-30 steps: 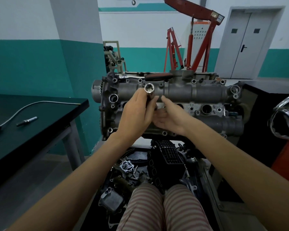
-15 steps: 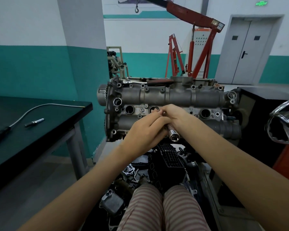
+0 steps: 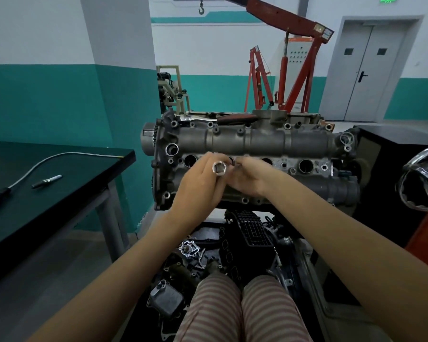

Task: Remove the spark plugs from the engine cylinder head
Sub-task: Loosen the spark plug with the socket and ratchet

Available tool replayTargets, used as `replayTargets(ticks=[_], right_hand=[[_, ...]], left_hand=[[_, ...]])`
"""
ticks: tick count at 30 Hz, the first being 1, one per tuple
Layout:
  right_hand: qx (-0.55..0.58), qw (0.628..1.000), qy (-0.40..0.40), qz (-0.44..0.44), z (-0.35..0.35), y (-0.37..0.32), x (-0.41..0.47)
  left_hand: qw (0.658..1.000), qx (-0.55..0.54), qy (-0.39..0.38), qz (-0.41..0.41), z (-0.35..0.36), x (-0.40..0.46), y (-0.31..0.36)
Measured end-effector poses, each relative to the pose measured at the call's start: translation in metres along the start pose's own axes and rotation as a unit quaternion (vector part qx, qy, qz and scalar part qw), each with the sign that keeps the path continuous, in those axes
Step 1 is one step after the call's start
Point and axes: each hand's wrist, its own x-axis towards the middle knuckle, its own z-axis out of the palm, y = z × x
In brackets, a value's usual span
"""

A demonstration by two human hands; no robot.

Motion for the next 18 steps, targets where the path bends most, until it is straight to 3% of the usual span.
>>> replayTargets(ticks=[2, 4, 7, 10, 12, 18], right_hand=[[-0.138, 0.987, 0.067, -0.048, -0.006, -0.001, 0.003], [-0.275, 0.941, 0.130, -0.151, -0.016, -0.003, 0.009], [-0.472, 0.795, 0.165, -0.344, -0.033, -0.007, 0.017], [-0.560, 0.696, 0.136, -0.428, -0.044, -0.007, 0.020], [-0.587, 0.663, 0.113, -0.451, -0.049, 0.000, 0.024], [-0.600, 0.631, 0.113, -0.478, -0.053, 0.003, 0.028]], left_hand=[[1.000, -0.005, 0.008, -0.026, 0.001, 0.010, -0.005], [0.999, -0.011, 0.016, -0.048, 0.005, 0.018, -0.011], [0.997, -0.019, 0.029, -0.069, 0.016, 0.024, -0.020], [0.994, -0.008, -0.039, -0.105, 0.032, 0.021, -0.031], [0.990, 0.023, -0.068, -0.119, 0.040, 0.018, -0.037], [0.991, 0.004, -0.086, -0.105, 0.038, 0.023, -0.043]])
